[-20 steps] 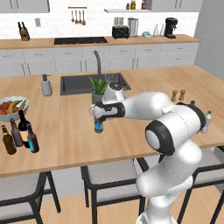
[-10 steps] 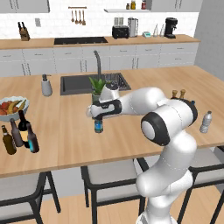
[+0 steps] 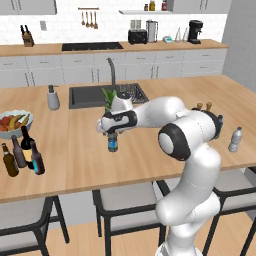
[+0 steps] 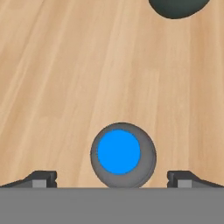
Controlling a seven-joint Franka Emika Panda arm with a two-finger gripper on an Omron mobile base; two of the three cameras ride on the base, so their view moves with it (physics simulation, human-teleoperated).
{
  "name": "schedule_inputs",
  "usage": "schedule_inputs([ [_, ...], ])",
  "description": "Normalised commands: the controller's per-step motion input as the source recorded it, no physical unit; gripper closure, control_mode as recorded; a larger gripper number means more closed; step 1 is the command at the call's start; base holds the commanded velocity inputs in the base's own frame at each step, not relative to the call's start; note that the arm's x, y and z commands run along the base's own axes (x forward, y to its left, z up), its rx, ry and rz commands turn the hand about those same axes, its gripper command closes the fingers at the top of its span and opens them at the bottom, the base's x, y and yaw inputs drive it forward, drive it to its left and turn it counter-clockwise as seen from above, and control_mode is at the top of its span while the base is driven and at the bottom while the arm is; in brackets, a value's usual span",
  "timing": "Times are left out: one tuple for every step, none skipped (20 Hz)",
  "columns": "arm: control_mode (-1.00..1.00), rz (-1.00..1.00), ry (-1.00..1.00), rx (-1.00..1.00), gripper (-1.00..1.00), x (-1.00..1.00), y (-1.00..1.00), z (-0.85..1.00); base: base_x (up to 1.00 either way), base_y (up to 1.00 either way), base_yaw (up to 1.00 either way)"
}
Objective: Move the plastic bottles in the middle to the plastics group, and the glass bottles in the middle to the glass group.
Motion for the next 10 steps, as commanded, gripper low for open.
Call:
schedule_inputs([
  [-1.0,0.0,-0.03,0.0,-1.0,0.0,-0.06,-0.04,0.0,0.0,0.0],
  [-1.0,0.0,-0.04,0.0,-1.0,0.0,-0.08,-0.03,0.0,0.0,0.0],
  [-1.0,0.0,-0.03,0.0,-1.0,-0.06,-0.07,-0.03,0.0,0.0,0.0],
  [-1.0,0.0,-0.02,0.0,-1.0,-0.02,-0.04,-0.04,0.0,0.0,0.0],
  [-1.0,0.0,-0.04,0.0,-1.0,0.0,-0.04,-0.03,0.0,0.0,0.0],
  [-1.0,0.0,-0.06,0.0,-1.0,0.0,-0.07,0.0,0.0,0.0,0.0],
  [-1.0,0.0,-0.09,0.0,-1.0,0.0,-0.09,0.0,0.0,0.0,0.0],
  [-1.0,0.0,-0.1,0.0,-1.0,0.0,-0.1,0.0,0.0,0.0,0.0],
  [-1.0,0.0,-0.07,0.0,-1.0,0.0,-0.06,-0.06,0.0,0.0,0.0],
  [-1.0,0.0,-0.05,0.0,-1.0,0.0,0.0,-0.09,0.0,0.0,0.0],
])
